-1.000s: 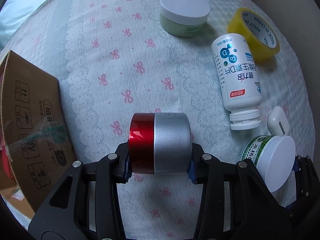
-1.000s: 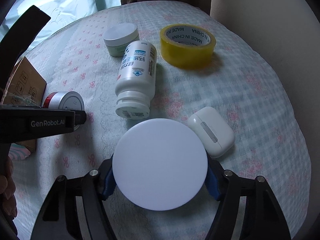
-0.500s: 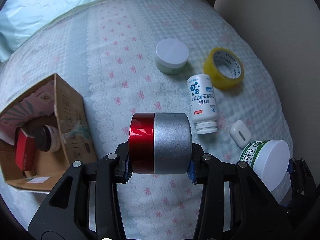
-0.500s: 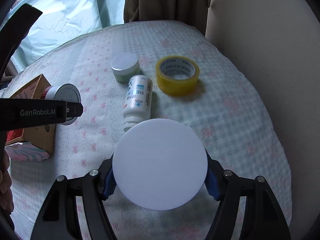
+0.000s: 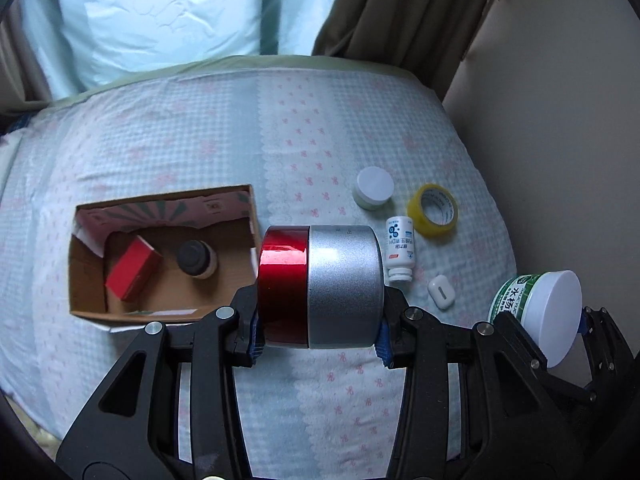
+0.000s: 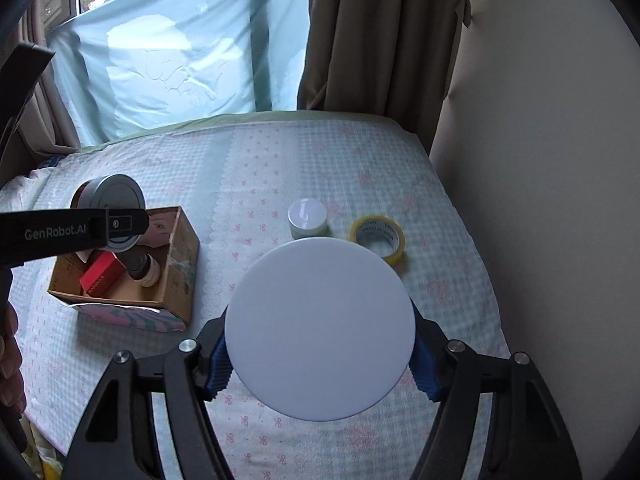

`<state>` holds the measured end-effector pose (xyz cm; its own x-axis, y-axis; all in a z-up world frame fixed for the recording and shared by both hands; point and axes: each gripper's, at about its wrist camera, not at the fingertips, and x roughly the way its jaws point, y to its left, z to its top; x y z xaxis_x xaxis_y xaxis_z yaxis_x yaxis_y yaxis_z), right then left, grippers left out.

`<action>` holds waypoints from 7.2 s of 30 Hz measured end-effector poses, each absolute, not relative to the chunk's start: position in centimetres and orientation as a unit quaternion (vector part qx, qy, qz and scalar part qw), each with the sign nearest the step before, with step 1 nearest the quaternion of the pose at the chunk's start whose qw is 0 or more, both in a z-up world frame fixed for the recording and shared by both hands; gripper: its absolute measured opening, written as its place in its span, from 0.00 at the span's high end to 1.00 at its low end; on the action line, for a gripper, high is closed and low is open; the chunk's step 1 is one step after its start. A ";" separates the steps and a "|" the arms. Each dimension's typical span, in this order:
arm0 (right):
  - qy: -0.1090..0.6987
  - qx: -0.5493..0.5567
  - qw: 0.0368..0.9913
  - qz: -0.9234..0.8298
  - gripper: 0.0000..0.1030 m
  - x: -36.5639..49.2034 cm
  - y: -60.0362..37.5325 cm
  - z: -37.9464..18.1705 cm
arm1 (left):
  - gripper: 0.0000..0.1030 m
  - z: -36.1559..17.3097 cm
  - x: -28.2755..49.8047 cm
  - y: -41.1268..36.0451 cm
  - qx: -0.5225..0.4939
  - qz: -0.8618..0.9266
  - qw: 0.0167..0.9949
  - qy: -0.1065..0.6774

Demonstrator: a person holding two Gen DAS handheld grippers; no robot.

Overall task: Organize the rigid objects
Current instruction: 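Carry both jars into the cardboard box and open both tools, then lift both tools away from the box toward the vitamin bottle, then grasp the white vitamin bottle with the left tool while the right tool grasps the yellow tape roll, then carry the bottle and tape roll over the cardboard box with both tools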

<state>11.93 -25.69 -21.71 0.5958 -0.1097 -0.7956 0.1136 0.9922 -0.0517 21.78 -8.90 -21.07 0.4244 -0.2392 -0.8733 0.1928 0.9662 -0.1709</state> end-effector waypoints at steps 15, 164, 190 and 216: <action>0.436 0.002 0.900 0.022 0.35 17.6 -10.4 -16.1 | 0.63 -15.6 21.7 10.8 -0.040 -0.070 0.864 0.497; 0.690 0.050 0.722 0.007 0.00 34.9 -42.8 -48.7 | 0.31 -49.1 32.6 -31.5 0.030 -0.159 0.708 0.687; 0.662 0.080 0.746 0.002 0.05 31.7 -44.0 -41.4 | 0.55 -42.2 31.5 -28.7 -0.010 -0.185 0.734 0.653; 0.585 0.030 0.807 0.076 0.05 26.3 -31.9 -19.6 | 0.55 -18.5 26.8 -8.0 -0.071 -0.161 0.803 0.570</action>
<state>26.31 -31.94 -19.58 0.3048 0.1584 -0.9391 -0.0871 0.9866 0.1381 26.78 -7.96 -18.53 0.2993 -0.3386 -0.8921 0.1768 0.9384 -0.2969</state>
